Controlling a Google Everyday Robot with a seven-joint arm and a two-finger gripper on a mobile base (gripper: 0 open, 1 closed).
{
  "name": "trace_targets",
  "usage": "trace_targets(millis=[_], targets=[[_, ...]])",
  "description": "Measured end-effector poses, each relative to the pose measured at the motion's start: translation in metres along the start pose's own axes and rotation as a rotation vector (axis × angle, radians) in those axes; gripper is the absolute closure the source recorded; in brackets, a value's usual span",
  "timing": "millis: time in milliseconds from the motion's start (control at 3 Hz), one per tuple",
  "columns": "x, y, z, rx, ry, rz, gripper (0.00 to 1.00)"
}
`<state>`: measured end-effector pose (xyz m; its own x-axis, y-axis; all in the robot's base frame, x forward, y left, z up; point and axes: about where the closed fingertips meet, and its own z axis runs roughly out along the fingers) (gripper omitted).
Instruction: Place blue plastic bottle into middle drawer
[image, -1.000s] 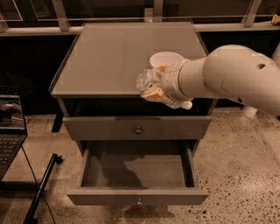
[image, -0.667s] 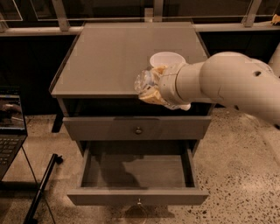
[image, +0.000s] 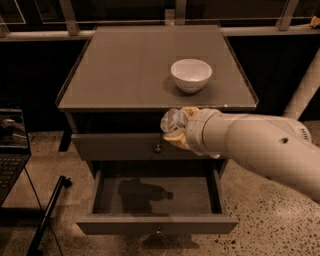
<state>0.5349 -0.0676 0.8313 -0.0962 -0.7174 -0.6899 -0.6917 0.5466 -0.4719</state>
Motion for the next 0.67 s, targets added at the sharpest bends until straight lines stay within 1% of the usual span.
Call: trace_targets(millis=[333,667], targets=[[0.037,0.02,0.005,0.005,0.04,0.077,1.0],[0.08,0.041,0.027,-0.033,0.078,0.16,1.0]])
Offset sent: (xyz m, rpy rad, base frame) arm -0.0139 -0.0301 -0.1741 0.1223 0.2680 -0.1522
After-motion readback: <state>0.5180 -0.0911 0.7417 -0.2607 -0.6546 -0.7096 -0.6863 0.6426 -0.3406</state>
